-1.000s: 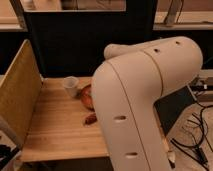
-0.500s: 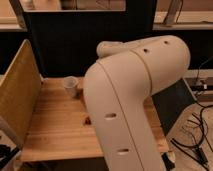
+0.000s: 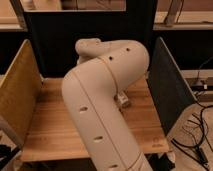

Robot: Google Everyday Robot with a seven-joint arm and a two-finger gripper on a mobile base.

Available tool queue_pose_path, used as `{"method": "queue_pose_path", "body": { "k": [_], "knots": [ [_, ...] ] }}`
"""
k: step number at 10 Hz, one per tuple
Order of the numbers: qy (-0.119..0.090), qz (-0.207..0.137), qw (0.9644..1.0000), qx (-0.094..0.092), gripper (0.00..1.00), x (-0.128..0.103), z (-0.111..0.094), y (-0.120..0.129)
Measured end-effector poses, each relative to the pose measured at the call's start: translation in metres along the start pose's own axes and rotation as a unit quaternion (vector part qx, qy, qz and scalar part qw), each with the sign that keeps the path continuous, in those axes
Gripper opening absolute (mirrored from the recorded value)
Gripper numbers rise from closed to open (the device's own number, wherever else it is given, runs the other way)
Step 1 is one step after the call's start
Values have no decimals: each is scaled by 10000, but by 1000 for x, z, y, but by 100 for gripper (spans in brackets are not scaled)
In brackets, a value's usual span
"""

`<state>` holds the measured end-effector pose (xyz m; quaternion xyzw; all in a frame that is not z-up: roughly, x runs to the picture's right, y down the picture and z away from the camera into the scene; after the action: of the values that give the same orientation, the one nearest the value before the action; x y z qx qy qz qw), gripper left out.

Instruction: Pick up the ceramic cup

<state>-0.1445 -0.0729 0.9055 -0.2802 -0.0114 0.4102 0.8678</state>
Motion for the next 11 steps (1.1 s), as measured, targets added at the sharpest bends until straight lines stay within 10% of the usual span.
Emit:
{"method": "queue_pose_path", "body": {
  "k": [5,11],
  "knots": [
    [411,-148,9982,-422,76,-15,61,10],
    [309,7,9967,-750,16,-20,58,5]
  ]
}}
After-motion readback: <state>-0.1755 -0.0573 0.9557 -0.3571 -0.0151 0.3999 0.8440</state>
